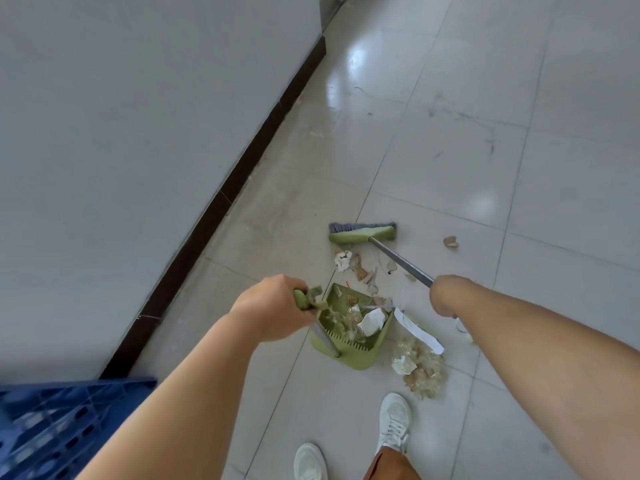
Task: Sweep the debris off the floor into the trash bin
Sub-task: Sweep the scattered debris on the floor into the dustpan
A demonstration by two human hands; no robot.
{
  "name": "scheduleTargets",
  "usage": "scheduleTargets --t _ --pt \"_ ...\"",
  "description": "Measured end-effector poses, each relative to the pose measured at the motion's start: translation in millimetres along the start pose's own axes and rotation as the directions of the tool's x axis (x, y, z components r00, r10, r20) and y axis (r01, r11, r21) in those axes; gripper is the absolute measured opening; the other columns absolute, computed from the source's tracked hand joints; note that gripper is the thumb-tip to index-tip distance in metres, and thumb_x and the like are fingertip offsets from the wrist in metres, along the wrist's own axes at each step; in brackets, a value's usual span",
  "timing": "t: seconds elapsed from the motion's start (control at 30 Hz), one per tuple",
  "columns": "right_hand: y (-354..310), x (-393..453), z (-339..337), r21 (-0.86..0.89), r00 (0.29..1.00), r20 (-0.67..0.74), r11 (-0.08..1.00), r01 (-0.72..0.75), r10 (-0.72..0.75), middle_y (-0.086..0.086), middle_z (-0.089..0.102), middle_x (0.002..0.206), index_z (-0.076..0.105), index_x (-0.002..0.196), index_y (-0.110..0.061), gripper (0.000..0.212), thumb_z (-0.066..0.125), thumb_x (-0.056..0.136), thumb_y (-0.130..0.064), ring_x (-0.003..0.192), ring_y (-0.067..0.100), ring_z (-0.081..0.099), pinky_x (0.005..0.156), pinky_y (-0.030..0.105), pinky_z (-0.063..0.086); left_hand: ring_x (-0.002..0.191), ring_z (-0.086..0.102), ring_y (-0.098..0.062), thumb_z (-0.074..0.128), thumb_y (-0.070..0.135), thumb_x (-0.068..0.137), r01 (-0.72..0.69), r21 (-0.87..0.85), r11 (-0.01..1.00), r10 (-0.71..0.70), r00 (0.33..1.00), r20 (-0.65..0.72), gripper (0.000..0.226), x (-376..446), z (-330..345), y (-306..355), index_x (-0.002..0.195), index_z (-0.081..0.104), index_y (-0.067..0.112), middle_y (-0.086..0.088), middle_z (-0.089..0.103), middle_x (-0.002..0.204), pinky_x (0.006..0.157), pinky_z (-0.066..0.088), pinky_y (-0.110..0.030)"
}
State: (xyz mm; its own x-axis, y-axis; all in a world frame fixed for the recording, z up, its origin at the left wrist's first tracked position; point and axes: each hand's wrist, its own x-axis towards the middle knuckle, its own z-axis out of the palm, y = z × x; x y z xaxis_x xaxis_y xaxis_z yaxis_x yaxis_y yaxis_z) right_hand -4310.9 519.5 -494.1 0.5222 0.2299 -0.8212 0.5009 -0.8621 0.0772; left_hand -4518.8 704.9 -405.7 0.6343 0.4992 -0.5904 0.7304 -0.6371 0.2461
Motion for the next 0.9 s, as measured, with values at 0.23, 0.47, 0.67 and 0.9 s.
scheduleTargets --t 0.23,0.47,0.67,0.9 --pt "7 -83 75 0.006 0.996 0.074 0.999 -0.041 0.041 0.003 0.046 0.077 0.056 0.129 -0.007 0.036 0.047 0.094 -0.013 0.066 0.016 0.044 0.071 0.024 0.043 0.075 0.069 -0.020 0.067 0.040 0.082 -0.059 0.005 0.998 0.059 0.997 0.059 0.017 -11 8 -16 0.084 0.068 0.024 0.002 0.070 0.077 0.066 0.054 -0.032" --pt "-17 -179 103 -0.112 0.980 0.175 0.991 -0.072 0.091 0.004 0.061 0.109 0.047 0.137 -0.006 0.042 0.048 0.097 -0.017 0.085 0.016 0.059 0.085 0.026 0.048 0.078 0.073 -0.020 0.068 0.037 0.083 -0.148 -0.010 0.989 0.149 0.985 0.085 0.014 -34 15 -32 0.079 0.066 0.025 0.005 0.066 0.068 0.073 0.057 -0.032" --pt "21 -218 101 0.047 0.960 0.176 0.972 -0.230 0.218 0.006 0.053 0.056 0.062 0.108 -0.001 0.024 0.047 0.090 -0.010 0.049 0.016 0.046 0.050 0.022 0.041 0.083 0.070 -0.026 0.067 0.039 0.084 -0.214 0.050 0.975 0.210 0.975 0.077 0.016 -52 24 -35 0.085 0.068 0.023 0.003 0.063 0.068 0.069 0.054 -0.032" --pt "51 -234 135 0.466 0.967 0.209 0.854 -0.232 0.148 0.009 0.057 0.070 0.064 0.110 0.004 0.031 0.049 0.093 -0.017 0.049 0.016 0.047 0.054 0.024 0.043 0.077 0.068 -0.024 0.069 0.040 0.082 -0.279 0.140 0.950 0.269 0.959 0.087 0.015 -63 24 -44 0.085 0.068 0.025 0.004 0.064 0.069 0.069 0.054 -0.033"
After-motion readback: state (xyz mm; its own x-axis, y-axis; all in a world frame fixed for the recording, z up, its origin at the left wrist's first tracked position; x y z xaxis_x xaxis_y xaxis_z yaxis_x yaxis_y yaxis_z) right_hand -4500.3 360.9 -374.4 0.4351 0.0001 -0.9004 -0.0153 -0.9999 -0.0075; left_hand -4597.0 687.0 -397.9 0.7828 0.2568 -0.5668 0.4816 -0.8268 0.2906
